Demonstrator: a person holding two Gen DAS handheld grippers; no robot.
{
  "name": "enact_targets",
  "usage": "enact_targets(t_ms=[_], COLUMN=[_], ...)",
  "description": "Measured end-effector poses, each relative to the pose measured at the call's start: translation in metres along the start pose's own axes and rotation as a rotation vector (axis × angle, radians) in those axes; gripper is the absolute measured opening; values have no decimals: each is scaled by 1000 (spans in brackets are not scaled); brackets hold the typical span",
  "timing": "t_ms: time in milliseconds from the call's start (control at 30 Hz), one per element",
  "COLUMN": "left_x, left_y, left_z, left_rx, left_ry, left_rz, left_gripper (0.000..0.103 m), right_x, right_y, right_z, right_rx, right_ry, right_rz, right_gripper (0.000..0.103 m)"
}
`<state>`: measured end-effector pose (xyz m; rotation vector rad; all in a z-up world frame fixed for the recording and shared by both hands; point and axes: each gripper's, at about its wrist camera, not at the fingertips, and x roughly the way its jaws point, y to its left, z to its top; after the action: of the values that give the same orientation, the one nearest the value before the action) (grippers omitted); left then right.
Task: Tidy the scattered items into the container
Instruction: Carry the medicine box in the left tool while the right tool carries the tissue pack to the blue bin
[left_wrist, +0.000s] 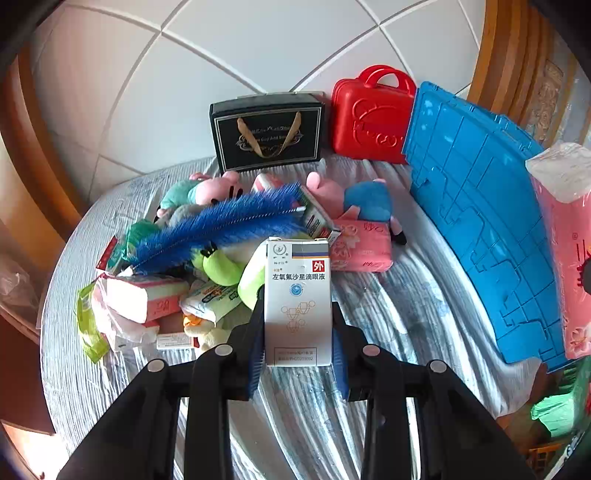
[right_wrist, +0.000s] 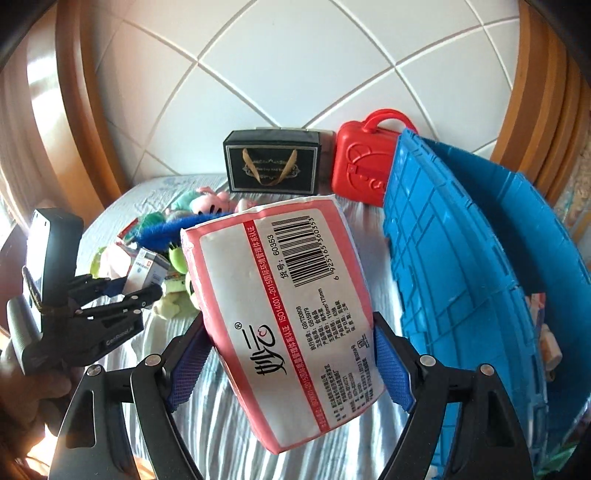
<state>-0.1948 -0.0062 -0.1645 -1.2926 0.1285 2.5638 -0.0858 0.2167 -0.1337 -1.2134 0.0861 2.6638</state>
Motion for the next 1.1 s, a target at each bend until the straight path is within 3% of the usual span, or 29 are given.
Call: enact_targets(t_ms=[333,667,1100], left_x=[-58,-88,-89], left_y=[-51,-153,-282], left_z=[54,105,155], left_rx=[58,71,110], left_ry=[-116,-178,-209], left_rz=[6,-11,-26], left_gripper=[30,30,30], right_x=[-81,-140,-148], right_y=[-57,-164,-302], right_z=[21,44,58], right_rx=[77,88,104], right_ry=[-155,-253,-272], right_rz=[25,58,55], right_gripper=[82,82,82])
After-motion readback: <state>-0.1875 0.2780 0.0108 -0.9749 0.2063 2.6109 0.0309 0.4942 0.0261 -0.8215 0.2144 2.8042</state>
